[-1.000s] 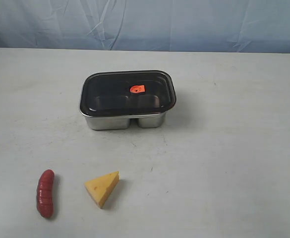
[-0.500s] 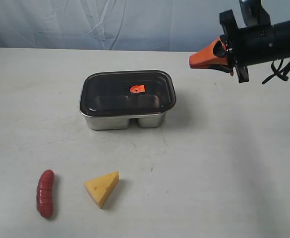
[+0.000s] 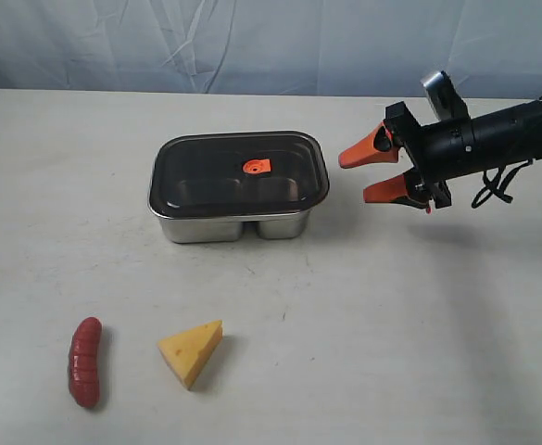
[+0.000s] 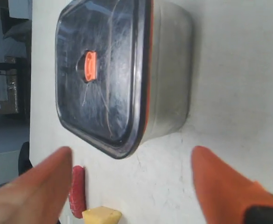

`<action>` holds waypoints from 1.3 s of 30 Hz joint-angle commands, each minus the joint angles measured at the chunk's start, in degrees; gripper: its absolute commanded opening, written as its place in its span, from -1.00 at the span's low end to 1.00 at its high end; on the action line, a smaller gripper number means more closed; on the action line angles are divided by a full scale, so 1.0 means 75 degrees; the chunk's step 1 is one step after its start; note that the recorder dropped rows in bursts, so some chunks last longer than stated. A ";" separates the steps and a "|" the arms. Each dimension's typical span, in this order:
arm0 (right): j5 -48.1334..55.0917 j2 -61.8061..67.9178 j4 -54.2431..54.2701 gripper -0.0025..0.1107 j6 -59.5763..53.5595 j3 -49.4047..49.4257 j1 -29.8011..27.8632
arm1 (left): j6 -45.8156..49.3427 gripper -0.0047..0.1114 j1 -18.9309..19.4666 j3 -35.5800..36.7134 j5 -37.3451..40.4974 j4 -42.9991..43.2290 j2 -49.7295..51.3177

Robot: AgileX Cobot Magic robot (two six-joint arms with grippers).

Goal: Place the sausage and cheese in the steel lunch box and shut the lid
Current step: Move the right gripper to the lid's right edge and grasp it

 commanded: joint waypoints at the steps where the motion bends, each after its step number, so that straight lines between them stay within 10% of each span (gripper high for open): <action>1: -0.0181 0.0045 0.0279 0.40 -0.0090 -0.0035 -0.0003 | -0.0012 -0.92 -0.0043 0.0009 -0.0113 0.0007 -0.0035; 11: -0.1009 0.0113 0.0603 -0.07 -0.0090 -0.0062 0.0668 | -0.0012 -0.92 -0.0043 0.0009 -0.0113 0.0007 -0.0035; 33: -0.2309 0.0126 0.0909 -0.10 -0.0090 -0.0062 0.1366 | -0.0012 -0.92 -0.0043 0.0009 -0.0113 0.0007 -0.0035; 39: -0.2342 0.0126 0.0790 -0.76 -0.0090 -0.0062 0.1366 | -0.0012 -0.92 -0.0043 0.0009 -0.0113 0.0007 -0.0035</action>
